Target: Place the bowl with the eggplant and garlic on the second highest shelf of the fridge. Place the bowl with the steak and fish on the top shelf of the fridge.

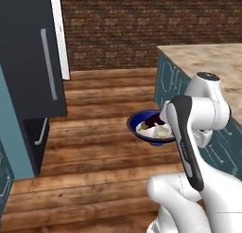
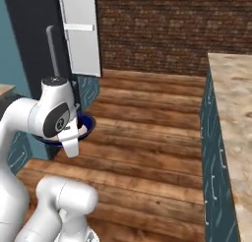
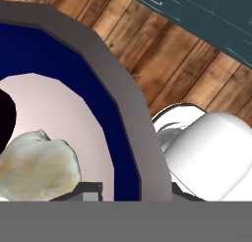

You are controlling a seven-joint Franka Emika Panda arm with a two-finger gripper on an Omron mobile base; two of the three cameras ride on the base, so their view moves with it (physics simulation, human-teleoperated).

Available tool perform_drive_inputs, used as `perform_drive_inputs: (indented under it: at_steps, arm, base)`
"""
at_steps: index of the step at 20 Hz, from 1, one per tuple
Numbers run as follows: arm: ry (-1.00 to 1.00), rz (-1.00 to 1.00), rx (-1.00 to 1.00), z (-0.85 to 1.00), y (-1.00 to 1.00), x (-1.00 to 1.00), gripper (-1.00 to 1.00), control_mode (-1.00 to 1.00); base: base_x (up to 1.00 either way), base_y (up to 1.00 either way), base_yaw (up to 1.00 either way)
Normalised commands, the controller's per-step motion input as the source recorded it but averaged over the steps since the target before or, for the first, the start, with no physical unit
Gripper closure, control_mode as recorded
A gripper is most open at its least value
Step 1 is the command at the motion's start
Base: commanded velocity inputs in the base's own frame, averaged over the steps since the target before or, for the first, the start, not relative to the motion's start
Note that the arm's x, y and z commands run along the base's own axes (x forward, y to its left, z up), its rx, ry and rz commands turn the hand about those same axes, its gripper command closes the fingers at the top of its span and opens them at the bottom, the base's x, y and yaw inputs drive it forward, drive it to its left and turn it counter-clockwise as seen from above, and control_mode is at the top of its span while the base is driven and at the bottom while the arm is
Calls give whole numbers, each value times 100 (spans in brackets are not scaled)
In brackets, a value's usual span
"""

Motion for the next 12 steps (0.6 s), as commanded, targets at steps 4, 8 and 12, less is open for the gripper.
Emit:
perform_drive_inputs:
  at_steps: [4, 8, 12]
  arm:
    - [0, 0, 0, 0, 0, 0, 100, 100]
    - [0, 0, 0, 0, 0, 0, 100, 100]
    - [0, 0, 0, 0, 0, 0, 100, 100]
  base:
    - [100, -30, -13]
    - [100, -32, -11]
    - [100, -37, -10]
